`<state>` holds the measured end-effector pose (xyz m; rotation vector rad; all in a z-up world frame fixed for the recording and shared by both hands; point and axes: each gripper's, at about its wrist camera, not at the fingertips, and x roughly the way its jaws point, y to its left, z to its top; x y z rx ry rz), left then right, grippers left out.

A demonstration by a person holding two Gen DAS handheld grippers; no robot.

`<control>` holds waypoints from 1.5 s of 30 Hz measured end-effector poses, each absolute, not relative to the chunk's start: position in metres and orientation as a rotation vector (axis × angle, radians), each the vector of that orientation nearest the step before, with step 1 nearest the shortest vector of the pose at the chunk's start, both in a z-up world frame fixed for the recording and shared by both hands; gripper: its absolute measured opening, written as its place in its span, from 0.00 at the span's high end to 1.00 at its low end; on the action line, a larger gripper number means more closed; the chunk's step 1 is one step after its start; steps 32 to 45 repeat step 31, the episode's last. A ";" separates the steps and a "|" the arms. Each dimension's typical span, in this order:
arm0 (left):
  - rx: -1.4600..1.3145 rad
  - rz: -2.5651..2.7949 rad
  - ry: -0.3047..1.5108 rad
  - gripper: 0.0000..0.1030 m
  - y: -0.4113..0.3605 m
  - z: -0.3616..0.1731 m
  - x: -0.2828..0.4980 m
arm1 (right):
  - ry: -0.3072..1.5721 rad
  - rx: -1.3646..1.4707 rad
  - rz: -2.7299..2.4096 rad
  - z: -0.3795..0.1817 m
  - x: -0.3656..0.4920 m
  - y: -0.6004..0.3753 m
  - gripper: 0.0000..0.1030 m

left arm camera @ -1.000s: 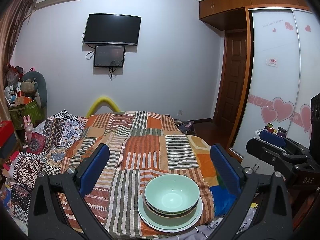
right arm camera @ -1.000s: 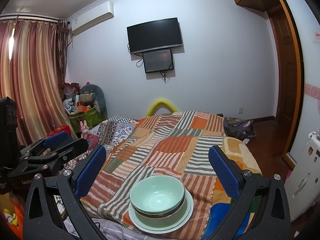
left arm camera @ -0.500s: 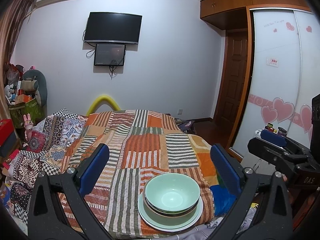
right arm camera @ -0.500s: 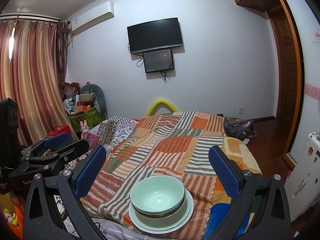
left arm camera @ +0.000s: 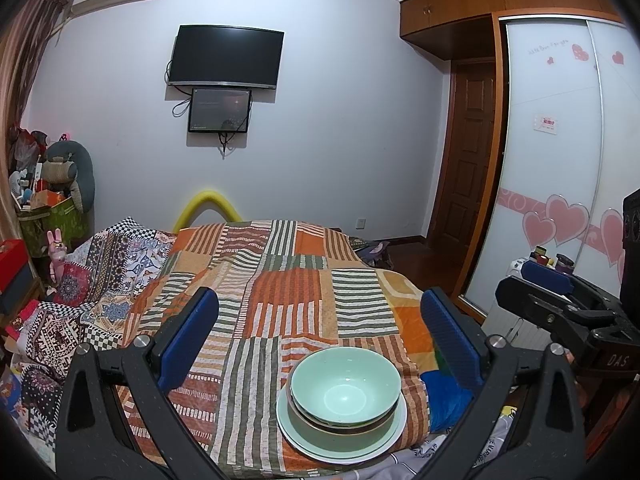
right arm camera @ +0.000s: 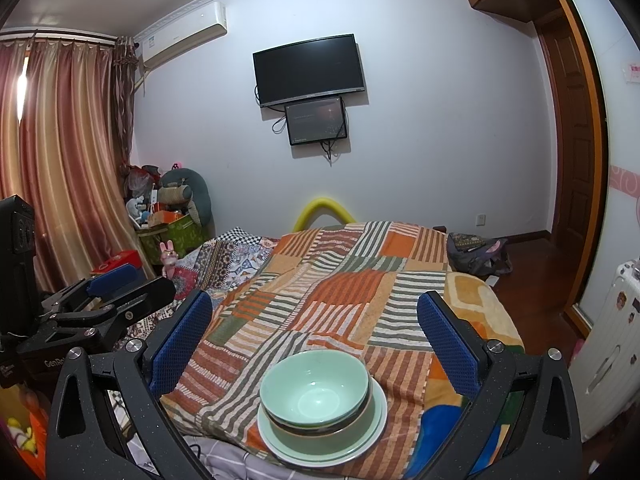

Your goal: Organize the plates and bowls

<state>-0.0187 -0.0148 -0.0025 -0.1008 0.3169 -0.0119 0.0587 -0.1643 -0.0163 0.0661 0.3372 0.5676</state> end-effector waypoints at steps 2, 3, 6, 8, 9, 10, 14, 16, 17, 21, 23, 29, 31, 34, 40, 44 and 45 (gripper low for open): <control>-0.099 -0.016 0.316 0.00 -0.016 -0.003 -0.019 | 0.337 0.066 0.567 -0.016 0.059 -0.164 0.01; -0.098 -0.019 0.316 0.00 -0.017 -0.003 -0.019 | 0.337 0.067 0.567 -0.017 0.059 -0.165 0.01; -0.099 -0.022 0.314 0.00 -0.017 -0.003 -0.019 | 0.340 0.069 0.567 -0.017 0.060 -0.165 0.01; -0.099 -0.024 0.312 0.00 -0.017 -0.002 -0.020 | 0.341 0.070 0.566 -0.016 0.060 -0.166 0.01; -0.100 -0.023 0.312 0.00 -0.018 -0.002 -0.020 | 0.341 0.070 0.567 -0.017 0.061 -0.166 0.01; -0.100 -0.022 0.312 0.00 -0.018 -0.003 -0.020 | 0.341 0.071 0.567 -0.017 0.061 -0.166 0.01; -0.104 -0.025 0.314 0.00 -0.018 -0.002 -0.018 | 0.341 0.070 0.567 -0.017 0.061 -0.166 0.01; -0.105 -0.029 0.316 0.00 -0.018 -0.002 -0.018 | 0.342 0.070 0.567 -0.017 0.061 -0.166 0.01; -0.105 -0.033 0.318 0.00 -0.018 -0.002 -0.018 | 0.343 0.071 0.567 -0.018 0.061 -0.166 0.01; -0.103 -0.034 0.320 0.00 -0.018 -0.002 -0.016 | 0.344 0.071 0.568 -0.019 0.061 -0.167 0.01; -0.100 -0.034 0.320 0.00 -0.019 -0.003 -0.016 | 0.345 0.071 0.567 -0.019 0.061 -0.167 0.01; -0.108 -0.033 0.322 0.00 -0.018 -0.003 -0.015 | 0.352 0.070 0.568 -0.021 0.061 -0.166 0.01; -0.110 -0.030 0.326 0.00 -0.018 -0.004 -0.014 | 0.355 0.070 0.569 -0.022 0.061 -0.165 0.01; -0.110 -0.030 0.326 0.00 -0.018 -0.004 -0.014 | 0.355 0.070 0.569 -0.022 0.061 -0.165 0.01; -0.110 -0.030 0.326 0.00 -0.018 -0.004 -0.014 | 0.355 0.070 0.569 -0.022 0.061 -0.165 0.01; -0.110 -0.030 0.326 0.00 -0.018 -0.004 -0.014 | 0.355 0.070 0.569 -0.022 0.061 -0.165 0.01; -0.110 -0.030 0.326 0.00 -0.018 -0.004 -0.014 | 0.355 0.070 0.569 -0.022 0.061 -0.165 0.01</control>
